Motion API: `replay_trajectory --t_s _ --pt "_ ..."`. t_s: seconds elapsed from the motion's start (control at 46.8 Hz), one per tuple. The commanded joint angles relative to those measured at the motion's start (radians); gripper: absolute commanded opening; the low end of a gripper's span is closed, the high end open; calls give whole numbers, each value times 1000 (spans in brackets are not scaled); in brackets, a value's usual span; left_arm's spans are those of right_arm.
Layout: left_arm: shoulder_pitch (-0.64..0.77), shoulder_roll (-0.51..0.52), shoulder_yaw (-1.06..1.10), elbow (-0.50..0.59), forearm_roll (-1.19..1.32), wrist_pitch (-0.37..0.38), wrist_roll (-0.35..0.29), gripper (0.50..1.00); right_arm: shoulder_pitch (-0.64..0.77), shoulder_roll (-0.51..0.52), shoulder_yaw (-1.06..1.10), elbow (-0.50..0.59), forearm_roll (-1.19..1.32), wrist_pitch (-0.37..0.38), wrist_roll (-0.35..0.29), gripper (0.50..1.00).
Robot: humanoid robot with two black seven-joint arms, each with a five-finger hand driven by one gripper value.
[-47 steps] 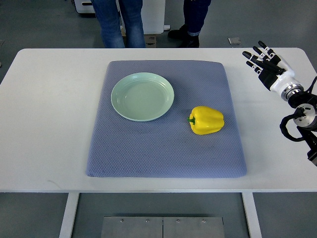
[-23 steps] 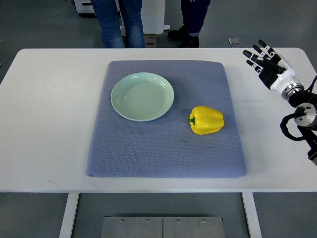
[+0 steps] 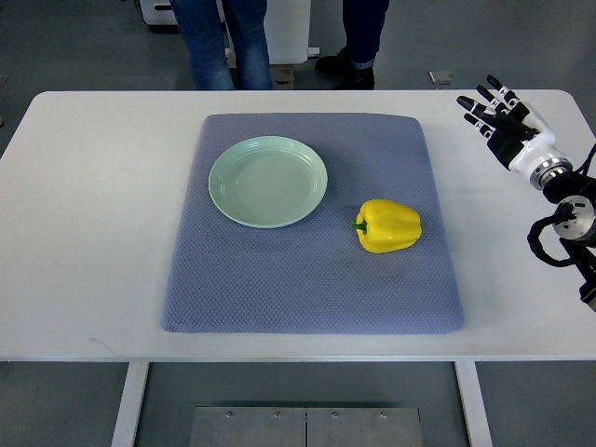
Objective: Place yellow pepper on plate with right hand
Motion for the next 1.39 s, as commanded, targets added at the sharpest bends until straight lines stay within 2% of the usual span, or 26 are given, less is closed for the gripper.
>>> replay_trajectory --t_s 0.0,0.214,0.556,0.834,1.005,1.198,1.369 --pt "0 0 0 0 0 0 0 1000 2 -4 0 0 0 18 5 1000" --pt "0 0 0 0 0 0 0 1000 3 -44 -38 13 -8 62 5 998" --pt "0 0 0 0 0 0 0 1000 40 -147 -184 132 -54 85 11 981" --pt "0 0 0 0 0 0 0 1000 94 -247 -324 252 -231 136 89 970" --pt "0 0 0 0 0 0 0 1000 146 -290 -428 304 -334 141 133 970" --pt "0 0 0 0 0 0 0 1000 277 -317 -665 332 -374 139 204 945" --pt "0 0 0 0 0 0 0 1000 350 -317 -793 361 -376 139 218 929"
